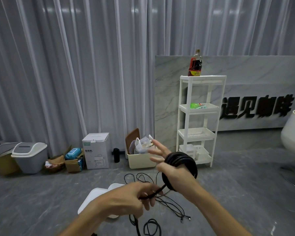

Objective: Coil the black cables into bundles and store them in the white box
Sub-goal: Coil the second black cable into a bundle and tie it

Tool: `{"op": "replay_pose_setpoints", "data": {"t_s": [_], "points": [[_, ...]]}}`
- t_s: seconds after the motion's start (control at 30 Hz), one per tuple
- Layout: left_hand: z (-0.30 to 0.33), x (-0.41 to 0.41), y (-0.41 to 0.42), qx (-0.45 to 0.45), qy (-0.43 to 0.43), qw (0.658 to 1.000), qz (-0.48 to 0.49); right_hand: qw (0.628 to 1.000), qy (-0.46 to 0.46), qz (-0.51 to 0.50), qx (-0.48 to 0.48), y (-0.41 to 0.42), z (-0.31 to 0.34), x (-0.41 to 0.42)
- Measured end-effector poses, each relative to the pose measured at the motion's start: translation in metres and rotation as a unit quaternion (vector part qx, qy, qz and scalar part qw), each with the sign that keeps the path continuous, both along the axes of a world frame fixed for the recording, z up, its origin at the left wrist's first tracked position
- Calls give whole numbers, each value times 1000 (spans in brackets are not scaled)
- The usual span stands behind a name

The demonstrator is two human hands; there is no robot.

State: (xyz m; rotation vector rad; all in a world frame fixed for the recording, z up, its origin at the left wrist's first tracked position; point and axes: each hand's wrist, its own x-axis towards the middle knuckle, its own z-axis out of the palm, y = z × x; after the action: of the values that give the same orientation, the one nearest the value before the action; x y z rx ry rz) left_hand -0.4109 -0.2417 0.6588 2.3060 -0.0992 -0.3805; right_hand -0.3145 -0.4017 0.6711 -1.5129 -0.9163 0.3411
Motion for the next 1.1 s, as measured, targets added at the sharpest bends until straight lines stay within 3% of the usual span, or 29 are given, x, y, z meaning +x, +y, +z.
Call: {"op": "replay_pose_setpoints", "data": {"t_s": [0.13, 0.27, 0.37, 0.47, 0.53, 0.6, 0.7, 0.8, 1.0, 1.1], "points": [[7, 1, 2, 177, -86, 980, 10, 961, -175, -34, -212, 0, -3, 3], [10, 3, 8, 261, -199, 944, 40, 927, -190, -1, -325, -2, -4, 6], [13, 4, 11, 260, -290, 918, 74, 925, -194, -8, -326, -2, -4, 7], [18, 2, 17, 241, -395, 881, 102, 942, -112, 8, -316, -3, -2, 5], [18, 2, 20, 233, -434, 861, 125, 951, -6, 27, -309, -7, 1, 2], [19, 2, 18, 217, -463, 847, 148, 945, 36, 65, -320, -10, 5, -2], [22, 8, 11, 165, -470, 847, 186, 921, 92, 180, -332, -11, 9, -8], [20, 17, 1, 20, -423, 881, 212, 876, 170, 322, -317, -9, 11, -13], [13, 33, -12, -161, -291, 922, 196, 761, 327, 545, -133, -6, 2, -26], [2, 32, -15, -252, -219, 922, 197, 771, 280, 571, -31, 0, 1, -34]]}}
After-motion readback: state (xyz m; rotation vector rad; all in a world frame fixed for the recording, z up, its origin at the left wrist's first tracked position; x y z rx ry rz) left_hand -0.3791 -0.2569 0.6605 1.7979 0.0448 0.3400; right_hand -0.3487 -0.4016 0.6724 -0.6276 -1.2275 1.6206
